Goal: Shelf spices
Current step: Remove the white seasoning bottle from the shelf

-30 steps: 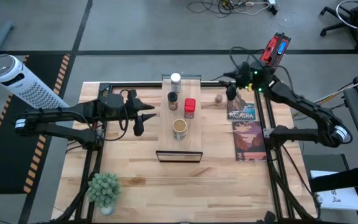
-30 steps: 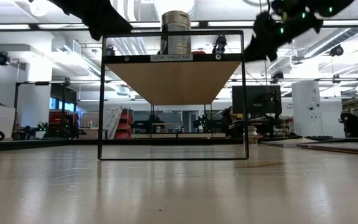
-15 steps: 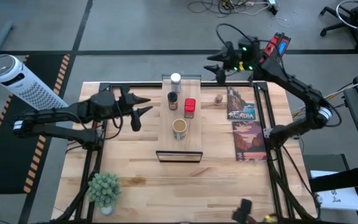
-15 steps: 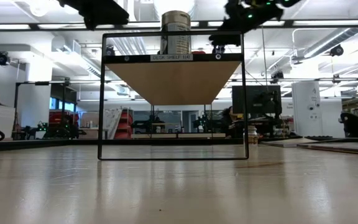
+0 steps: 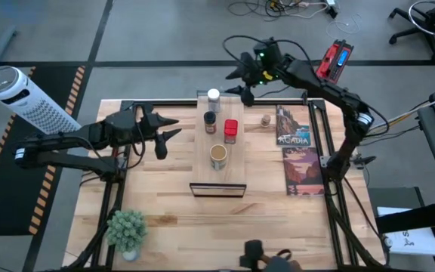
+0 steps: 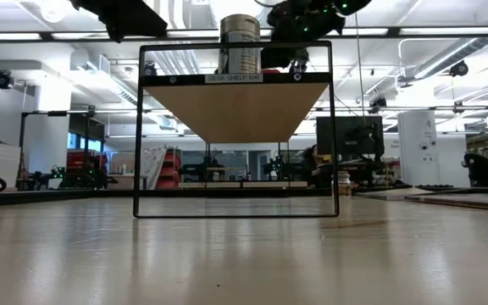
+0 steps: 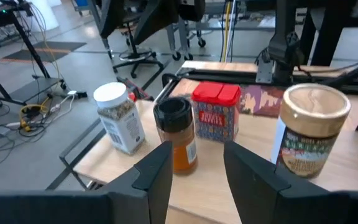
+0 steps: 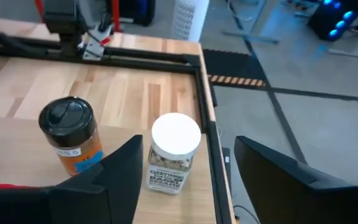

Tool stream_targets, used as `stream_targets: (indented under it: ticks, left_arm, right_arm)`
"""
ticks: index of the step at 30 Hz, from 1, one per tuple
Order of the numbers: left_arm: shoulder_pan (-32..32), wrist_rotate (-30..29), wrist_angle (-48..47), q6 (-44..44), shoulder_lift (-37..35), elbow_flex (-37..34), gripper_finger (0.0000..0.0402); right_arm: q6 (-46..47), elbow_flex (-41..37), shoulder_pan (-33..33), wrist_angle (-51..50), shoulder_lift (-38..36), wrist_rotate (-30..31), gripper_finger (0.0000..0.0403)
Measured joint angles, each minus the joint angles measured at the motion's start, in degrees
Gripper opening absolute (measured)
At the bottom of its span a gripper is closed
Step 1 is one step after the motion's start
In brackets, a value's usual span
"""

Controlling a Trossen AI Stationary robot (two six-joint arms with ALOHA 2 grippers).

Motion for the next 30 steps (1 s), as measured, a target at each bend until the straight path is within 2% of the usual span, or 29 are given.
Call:
stream_targets:
  ticks: [13, 21, 30]
  left_arm:
    - [0.0, -2.0, -4.2, -2.1, 0.0, 0.0, 0.0133]
    - [0.0, -2.1, -5.3, -2.9, 0.0, 0.0, 0.0133]
    - [0.0, -2.1, -5.5, -2.9, 0.0, 0.0, 0.0133]
  right_arm:
    - [-2.8, 13.3, 2.4, -8.7, 10.6, -0.1, 0.0315]
    - [-3.7, 14.6, 3.2, -8.7, 12.9, -0.8, 0.0319]
    - [-4.7, 14.5, 3.3, -7.8, 13.5, 1.7, 0.0323]
